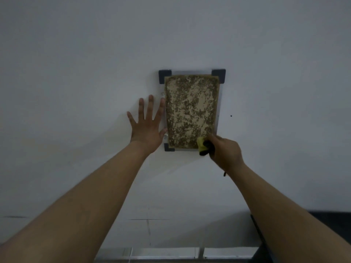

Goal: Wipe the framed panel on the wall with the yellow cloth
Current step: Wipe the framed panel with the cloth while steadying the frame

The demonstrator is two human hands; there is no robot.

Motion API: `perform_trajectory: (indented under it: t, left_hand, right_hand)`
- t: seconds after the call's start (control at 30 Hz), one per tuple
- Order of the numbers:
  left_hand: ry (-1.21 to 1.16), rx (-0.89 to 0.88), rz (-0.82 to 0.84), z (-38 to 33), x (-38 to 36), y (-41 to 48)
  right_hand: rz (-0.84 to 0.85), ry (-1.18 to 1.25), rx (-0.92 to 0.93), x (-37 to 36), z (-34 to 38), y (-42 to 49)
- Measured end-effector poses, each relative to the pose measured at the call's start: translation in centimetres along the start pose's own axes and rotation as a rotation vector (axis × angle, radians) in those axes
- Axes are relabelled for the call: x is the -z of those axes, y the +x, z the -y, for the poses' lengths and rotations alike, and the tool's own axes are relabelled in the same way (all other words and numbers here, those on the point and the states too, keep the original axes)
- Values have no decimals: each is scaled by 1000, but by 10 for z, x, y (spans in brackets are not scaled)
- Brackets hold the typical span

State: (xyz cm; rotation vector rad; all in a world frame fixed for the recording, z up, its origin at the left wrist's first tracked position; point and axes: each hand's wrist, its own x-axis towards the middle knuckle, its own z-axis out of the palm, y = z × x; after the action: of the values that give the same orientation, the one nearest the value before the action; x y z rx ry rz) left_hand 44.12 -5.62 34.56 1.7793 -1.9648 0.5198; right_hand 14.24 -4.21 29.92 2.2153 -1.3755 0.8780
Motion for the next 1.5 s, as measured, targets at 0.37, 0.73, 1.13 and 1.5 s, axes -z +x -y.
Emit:
perform_trajectory:
  t: [0.37, 0.73, 1.13, 1.5]
  left_hand:
    - [11, 16, 21, -4, 6, 0]
    - [32, 18, 23, -4, 7, -2]
    - [51, 26, -1, -4, 5, -2]
    - [65, 57, -17, -11, 3, -5]
  right_hand:
    - [-165, 34, -190, 1, -1, 7]
    - [-254, 211, -412, -21, 28, 5]
    - [68, 291, -152, -54, 118, 18]
    - [9, 214, -371, -58, 90, -2]
